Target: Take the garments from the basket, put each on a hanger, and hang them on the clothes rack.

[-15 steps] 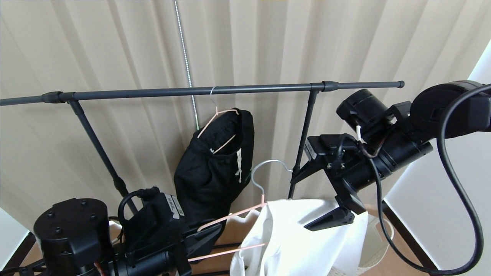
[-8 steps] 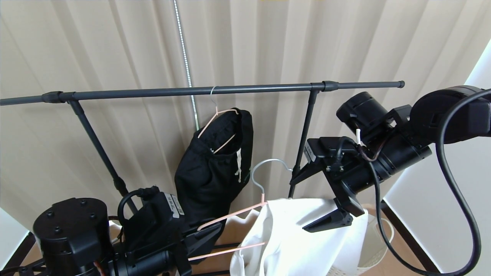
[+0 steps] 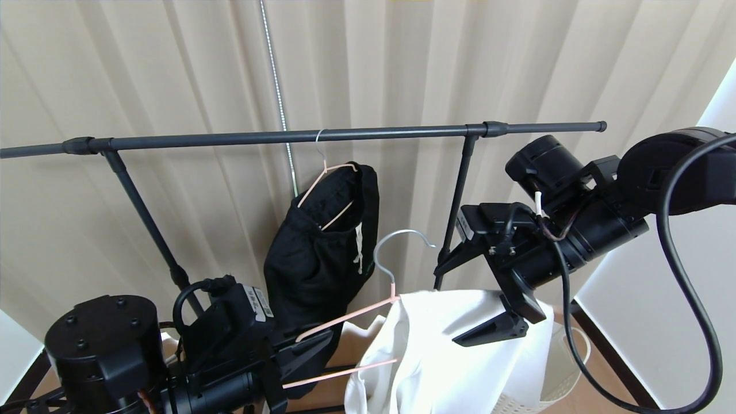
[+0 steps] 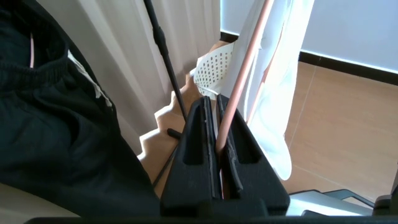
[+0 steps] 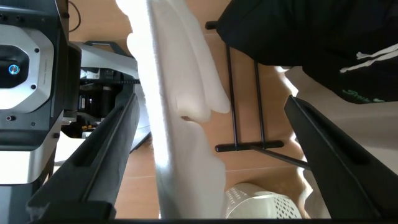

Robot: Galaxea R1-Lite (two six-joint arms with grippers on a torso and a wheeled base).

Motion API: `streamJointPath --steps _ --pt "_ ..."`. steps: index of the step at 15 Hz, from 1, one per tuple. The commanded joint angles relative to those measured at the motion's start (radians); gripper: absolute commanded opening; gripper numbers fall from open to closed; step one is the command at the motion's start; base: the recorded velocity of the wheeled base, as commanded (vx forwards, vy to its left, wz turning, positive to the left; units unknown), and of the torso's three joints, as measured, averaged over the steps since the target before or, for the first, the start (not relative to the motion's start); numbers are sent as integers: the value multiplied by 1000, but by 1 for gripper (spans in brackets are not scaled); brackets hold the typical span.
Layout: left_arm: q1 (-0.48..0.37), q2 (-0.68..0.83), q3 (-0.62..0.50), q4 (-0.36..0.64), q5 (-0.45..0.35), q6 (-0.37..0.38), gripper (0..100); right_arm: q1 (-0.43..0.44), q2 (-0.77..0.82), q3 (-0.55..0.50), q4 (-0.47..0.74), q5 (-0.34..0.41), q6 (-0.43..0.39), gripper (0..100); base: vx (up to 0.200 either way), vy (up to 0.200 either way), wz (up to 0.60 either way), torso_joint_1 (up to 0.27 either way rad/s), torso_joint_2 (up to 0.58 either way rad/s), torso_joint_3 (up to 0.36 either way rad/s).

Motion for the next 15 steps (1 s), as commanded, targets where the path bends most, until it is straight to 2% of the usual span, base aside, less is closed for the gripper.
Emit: streamJointPath --steps 1,6,7,15 --pt "0 1 0 0 0 0 0 0 -3 0 0 0 0 100 0 0 0 0 0 0" --pt "0 1 -1 0 1 -2 0 0 -9 0 -3 0 3 100 0 0 0 0 0 0" --pt "0 1 -1 0 1 -2 0 0 -9 0 -3 0 3 0 0 0 0 0 0 0" --pt "1 1 -1 0 1 -2 0 22 -41 38 -3 2 3 0 0 0 0 0 0 0"
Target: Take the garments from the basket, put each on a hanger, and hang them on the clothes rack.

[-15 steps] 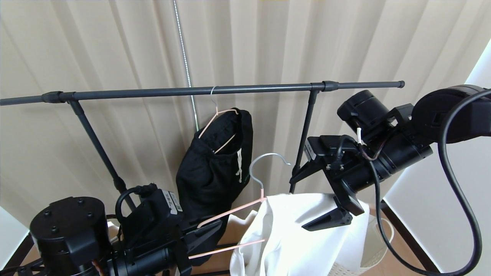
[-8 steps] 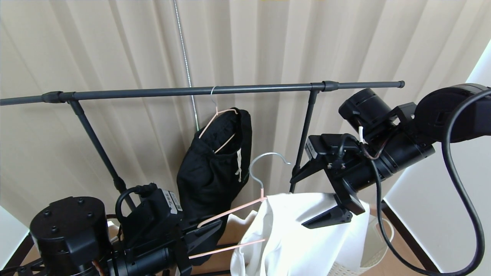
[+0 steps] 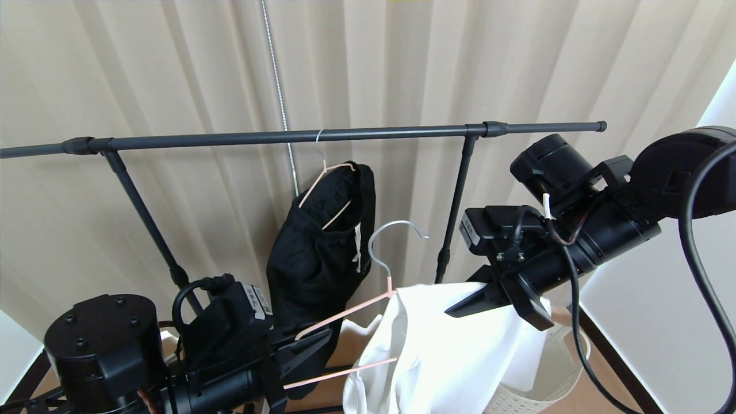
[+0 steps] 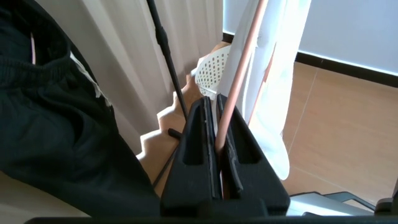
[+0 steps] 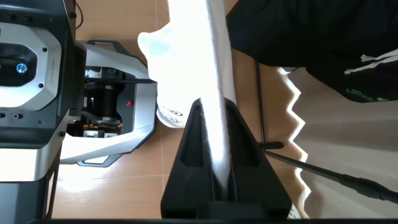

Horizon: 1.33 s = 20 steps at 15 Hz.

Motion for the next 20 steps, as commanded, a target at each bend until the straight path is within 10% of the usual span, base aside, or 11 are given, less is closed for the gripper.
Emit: streamJointPath --steps 1,14,15,20 --pt "0 1 2 0 -2 1 0 2 -14 11 -1 2 -1 0 0 0 0 0 0 0" --pt "1 1 0 0 4 -5 0 5 -46 29 -4 0 4 0 0 0 0 0 0 0" --pt "1 1 2 0 4 -4 100 3 -46 29 -4 0 4 0 0 0 0 0 0 0" --pt "1 -5 6 -1 1 5 100 3 -97 57 -4 -17 4 0 0 0 0 0 0 0"
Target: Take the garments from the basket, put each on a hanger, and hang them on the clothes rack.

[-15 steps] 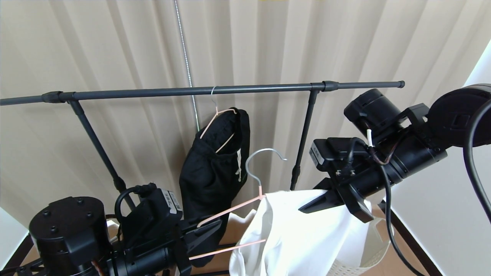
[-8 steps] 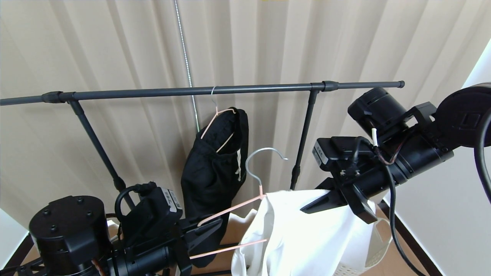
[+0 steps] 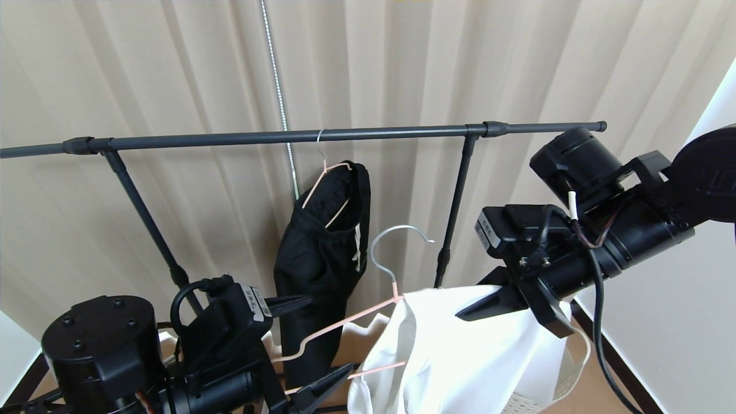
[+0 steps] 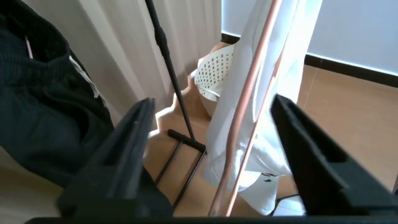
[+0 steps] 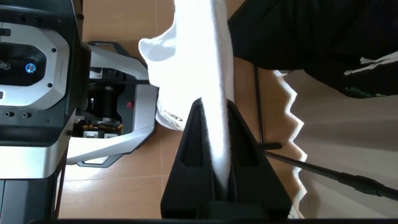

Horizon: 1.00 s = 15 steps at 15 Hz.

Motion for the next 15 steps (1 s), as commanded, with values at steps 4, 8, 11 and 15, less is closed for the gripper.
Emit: streamJointPath --steps 4,8,11,15 --pt "0 -54 1 0 -8 -8 100 -6 -57 27 -2 -42 0 0 0 0 0 0 0 0" --pt "1 -132 -4 2 -14 -43 100 -23 -77 35 -4 -75 12 0 0 0 0 0 0 0" --pt "11 -157 -21 2 -14 -69 100 -52 -92 35 -27 -87 16 0 0 0 0 0 0 0" --pt "44 -146 -91 12 -6 -201 100 -65 -104 35 -186 -256 115 0 0 0 0 0 0 0"
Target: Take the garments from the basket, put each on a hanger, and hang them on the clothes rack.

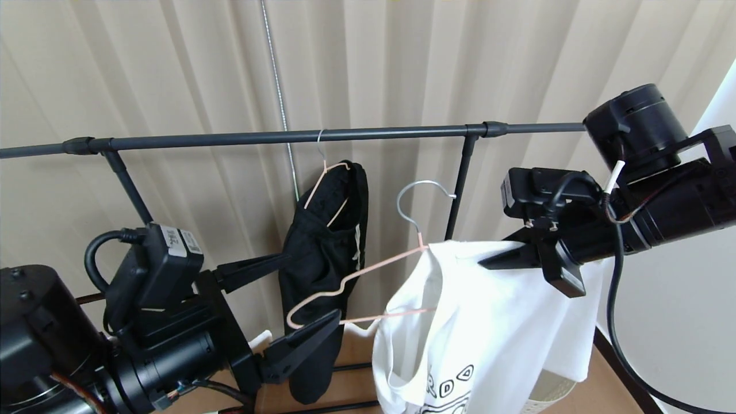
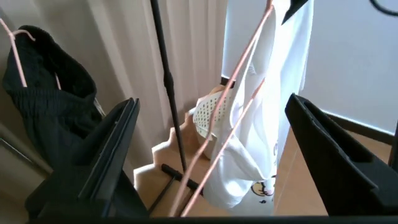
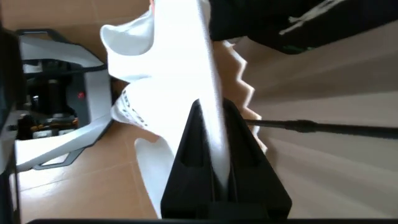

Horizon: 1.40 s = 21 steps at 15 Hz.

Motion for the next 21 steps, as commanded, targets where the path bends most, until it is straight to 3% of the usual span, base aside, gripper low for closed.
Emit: streamJointPath --steps 1,2,4,5,7,8,9,10,13,18,21 --pt "10 11 -37 3 6 -33 100 1 -18 3 -31 -45 27 0 0 0 0 0 0 0" --pt "27 31 -61 20 12 -59 100 3 -36 23 -49 -89 31 0 0 0 0 0 0 0" --pt "45 48 -83 46 25 -62 100 1 -64 69 -98 -101 33 0 0 0 0 0 0 0" --pt "73 84 -126 121 52 -65 100 3 -121 237 -296 -103 44 0 0 0 0 0 0 0" --pt "73 115 -161 186 97 -76 100 3 -171 437 -546 -104 82 0 0 0 0 0 0 0" --pt "67 138 -181 215 115 -86 100 3 -191 524 -652 -106 114 0 0 0 0 0 0 0" --pt "67 141 -183 220 118 -88 100 1 -193 537 -666 -106 119 0 0 0 0 0 0 0" --pt "31 183 -209 261 166 -102 100 0 -200 646 -807 -115 142 0 0 0 0 0 0 0" --pt "-25 250 -242 270 281 -129 100 0 -188 673 -934 -184 151 0 0 0 0 0 0 0" --pt "-134 331 -278 272 443 -189 100 0 -176 667 -948 -190 163 0 0 0 0 0 0 0" --pt "-170 350 -284 272 477 -191 100 3 -145 673 -1025 -224 186 0 0 0 0 0 0 0"
